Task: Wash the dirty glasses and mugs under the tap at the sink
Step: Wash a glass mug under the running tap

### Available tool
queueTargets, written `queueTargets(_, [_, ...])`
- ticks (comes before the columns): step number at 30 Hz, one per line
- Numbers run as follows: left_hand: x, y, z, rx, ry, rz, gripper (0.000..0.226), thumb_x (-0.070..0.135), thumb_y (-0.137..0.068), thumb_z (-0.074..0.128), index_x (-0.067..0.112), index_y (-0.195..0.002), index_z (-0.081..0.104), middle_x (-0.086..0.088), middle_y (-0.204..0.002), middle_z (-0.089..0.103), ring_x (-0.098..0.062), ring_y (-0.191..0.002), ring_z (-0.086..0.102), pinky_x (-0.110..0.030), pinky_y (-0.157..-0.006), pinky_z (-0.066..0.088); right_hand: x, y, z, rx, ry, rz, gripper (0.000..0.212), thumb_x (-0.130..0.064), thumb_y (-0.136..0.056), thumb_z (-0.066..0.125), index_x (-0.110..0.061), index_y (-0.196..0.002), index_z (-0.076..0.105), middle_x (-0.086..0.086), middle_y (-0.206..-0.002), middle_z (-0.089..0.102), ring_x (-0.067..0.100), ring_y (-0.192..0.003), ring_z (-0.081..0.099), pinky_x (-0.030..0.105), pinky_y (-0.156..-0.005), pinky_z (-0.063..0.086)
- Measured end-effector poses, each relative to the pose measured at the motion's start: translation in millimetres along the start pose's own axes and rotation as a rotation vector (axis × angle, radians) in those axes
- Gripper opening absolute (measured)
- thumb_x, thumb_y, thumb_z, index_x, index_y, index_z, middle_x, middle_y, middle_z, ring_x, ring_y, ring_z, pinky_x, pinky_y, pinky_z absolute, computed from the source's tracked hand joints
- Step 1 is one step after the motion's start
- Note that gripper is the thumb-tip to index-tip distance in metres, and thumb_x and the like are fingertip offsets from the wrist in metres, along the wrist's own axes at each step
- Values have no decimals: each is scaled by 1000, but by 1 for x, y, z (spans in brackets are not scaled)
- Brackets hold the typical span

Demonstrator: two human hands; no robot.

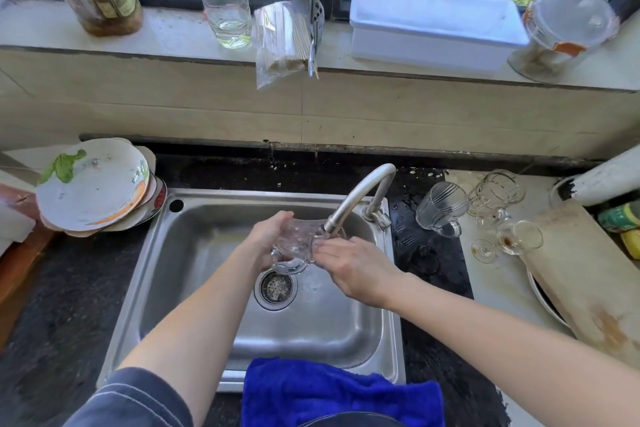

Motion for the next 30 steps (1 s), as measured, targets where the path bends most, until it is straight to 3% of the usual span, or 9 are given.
queueTargets(3, [-4,-6,-13,48,-1,-8,30,33,-85,64,7,-99,65,-15,-93,67,-32,-78,65,-42,-76,54,2,4,-2,19,16,-7,41,1,-80,61,-12,-118,67,2,-125,66,20,-118,60,32,-73,50])
queueTargets(6, [-9,-1,6,-39,-56,-33,36,38,-84,61,6,-100,66,-15,-96,67,-29,-71,64,-35,-64,54,-1,-13,12,-53,12,104,30,-5,-85,54,-5,-113,63,9,-118,64,28,-115,56,41,-76,47])
queueTargets(10, [-8,-5,-18,34,-122,-47,30,39,-84,63,12,-95,66,-11,-96,66,-33,-95,63,-50,-93,48,6,13,7,-16,-69,24,40,0,-87,51,-12,-124,64,2,-132,61,21,-129,51,38,-93,46])
queueTargets(15, [-15,5,1,-70,-246,-106,37,43,-83,61,12,-103,65,-10,-106,64,-31,-98,61,-45,-88,47,-6,-7,17,-124,-8,100,28,-9,-87,51,-9,-113,62,6,-119,62,27,-114,56,41,-82,52])
queueTargets(18, [-10,4,-7,-91,-278,-102,30,42,-87,58,15,-97,66,-7,-94,63,-20,-76,58,-41,-89,46,-5,5,1,-16,-58,-19,30,-6,-84,64,-13,-113,70,3,-119,68,22,-118,60,34,-86,53])
queueTargets(21, [-14,10,-3,-144,-253,-175,35,44,-86,59,11,-99,66,-9,-84,68,-22,-64,64,-32,-65,55,-9,0,-3,-7,-22,-18,23,-21,-92,60,-14,-112,70,1,-119,68,22,-120,58,34,-82,52])
queueTargets(24, [-21,17,3,-213,-92,-201,39,48,-88,55,13,-104,64,-10,-89,67,-23,-65,65,-31,-62,52,-7,-14,7,-103,-36,93,30,-37,-97,50,-18,-110,68,-2,-106,67,19,-105,59,38,-79,51])
queueTargets(27, [-24,22,13,-354,239,-140,45,49,-91,47,12,-111,61,-12,-100,68,-27,-84,65,-37,-78,48,5,-9,-4,51,-166,233,27,-40,-94,55,-18,-93,70,0,-91,70,24,-86,65,39,-70,52])
queueTargets(30, [-20,26,34,-438,580,-107,62,41,-91,38,1,-138,42,-22,-133,47,-34,-115,47,-44,-109,31,2,-19,-6,82,-242,353,22,-41,-94,54,-31,-105,70,-4,-102,72,24,-96,65,39,-78,51])
Point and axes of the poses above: each hand's wrist, its own y-axis away from the middle knuckle, its own z-axis out of the palm, x = y × z, the point moved 8 cm from there along -y, towards the middle knuckle
